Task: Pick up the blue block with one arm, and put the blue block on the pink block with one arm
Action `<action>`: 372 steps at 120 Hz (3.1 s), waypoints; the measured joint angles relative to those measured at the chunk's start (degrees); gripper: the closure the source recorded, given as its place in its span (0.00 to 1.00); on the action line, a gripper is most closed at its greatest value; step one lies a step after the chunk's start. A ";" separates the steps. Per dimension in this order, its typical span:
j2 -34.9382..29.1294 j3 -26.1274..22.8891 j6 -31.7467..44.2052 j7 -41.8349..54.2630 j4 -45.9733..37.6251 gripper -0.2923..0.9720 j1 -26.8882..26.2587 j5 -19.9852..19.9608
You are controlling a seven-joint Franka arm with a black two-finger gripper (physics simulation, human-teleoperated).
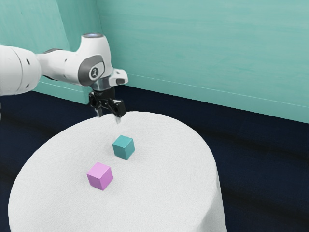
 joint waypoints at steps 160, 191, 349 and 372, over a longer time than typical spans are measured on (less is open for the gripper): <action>8.27 -0.29 18.78 3.11 -7.77 0.25 -1.25 -3.97; 10.21 -0.29 19.37 3.23 -7.31 0.25 -1.23 -4.57; -12.26 -0.19 20.20 0.58 -26.07 0.49 -2.13 -3.80; -15.88 -0.15 20.31 -0.45 -31.56 0.49 -2.08 -2.96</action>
